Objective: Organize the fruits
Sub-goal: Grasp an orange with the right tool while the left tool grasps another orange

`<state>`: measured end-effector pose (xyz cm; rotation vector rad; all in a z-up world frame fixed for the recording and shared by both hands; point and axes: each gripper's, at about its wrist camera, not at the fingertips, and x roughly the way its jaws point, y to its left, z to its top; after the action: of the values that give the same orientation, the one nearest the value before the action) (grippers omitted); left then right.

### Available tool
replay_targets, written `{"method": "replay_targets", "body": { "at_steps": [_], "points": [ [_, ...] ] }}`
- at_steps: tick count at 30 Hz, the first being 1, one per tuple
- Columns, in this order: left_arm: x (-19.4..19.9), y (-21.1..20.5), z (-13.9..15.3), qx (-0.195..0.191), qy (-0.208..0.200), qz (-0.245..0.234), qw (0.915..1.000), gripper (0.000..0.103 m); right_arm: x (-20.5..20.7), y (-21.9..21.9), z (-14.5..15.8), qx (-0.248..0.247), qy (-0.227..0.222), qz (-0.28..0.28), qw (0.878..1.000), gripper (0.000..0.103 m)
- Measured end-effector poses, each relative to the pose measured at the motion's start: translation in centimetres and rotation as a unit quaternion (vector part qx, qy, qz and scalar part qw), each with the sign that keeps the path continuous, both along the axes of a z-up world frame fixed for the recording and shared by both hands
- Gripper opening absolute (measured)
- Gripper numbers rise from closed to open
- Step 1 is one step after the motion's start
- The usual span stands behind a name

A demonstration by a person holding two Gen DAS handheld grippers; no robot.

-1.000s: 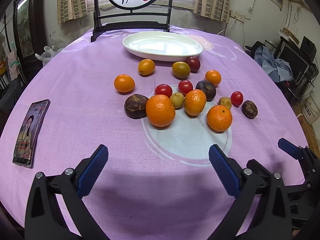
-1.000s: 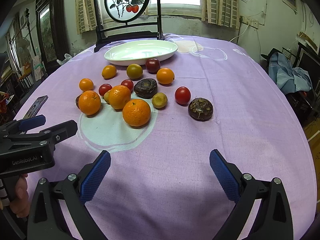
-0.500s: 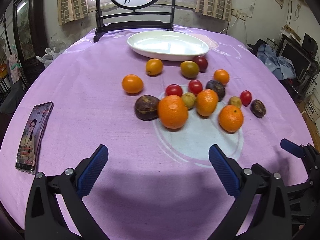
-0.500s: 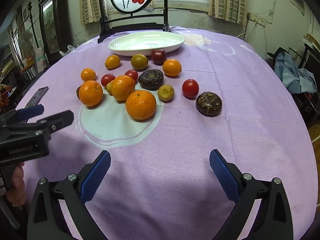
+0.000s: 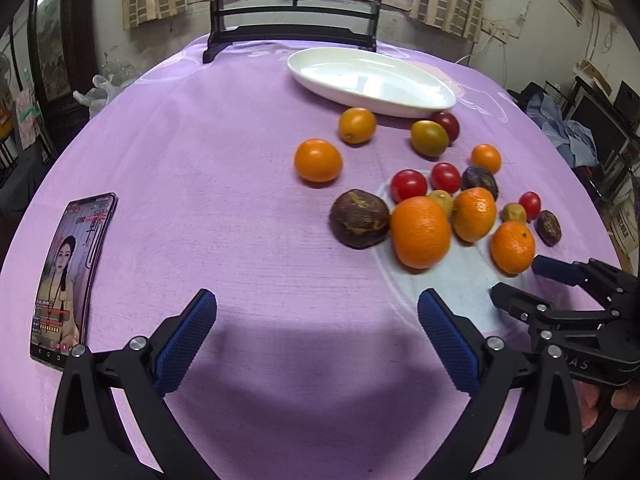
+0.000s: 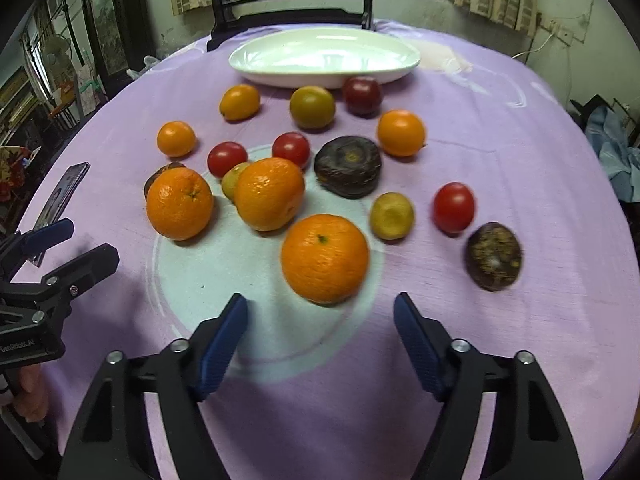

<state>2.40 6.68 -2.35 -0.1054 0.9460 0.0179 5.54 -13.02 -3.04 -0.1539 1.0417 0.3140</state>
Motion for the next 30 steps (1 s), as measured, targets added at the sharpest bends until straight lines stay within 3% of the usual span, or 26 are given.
{"method": "replay_targets", "body": {
  "at_steps": [8, 16, 26, 30],
  "points": [
    [0.4, 0.1, -0.5, -0.008, 0.013, -0.002, 0.9999, 0.099, 1.2, 0.6, 0.2, -0.006, -0.028, -0.012, 1.000, 0.044],
    [0.3, -2.3, -0.1, -0.001, 0.020, -0.022, 0.9996, 0.099, -0.3, -1.7, 0.6, 0.039, -0.024, -0.015, 0.999, 0.043],
    [2.2, -6.2, -1.7, -0.018, 0.062, -0.021, 0.9977, 0.099, -3.1, -6.7, 1.3, 0.080, -0.039, -0.039, 0.995, 0.043],
    [3.2, -7.3, -2.1, -0.008, 0.065, -0.020, 0.9977, 0.099, -3.3, -7.6, 1.2, 0.102, -0.035, -0.035, 0.994, 0.043]
  ]
}}
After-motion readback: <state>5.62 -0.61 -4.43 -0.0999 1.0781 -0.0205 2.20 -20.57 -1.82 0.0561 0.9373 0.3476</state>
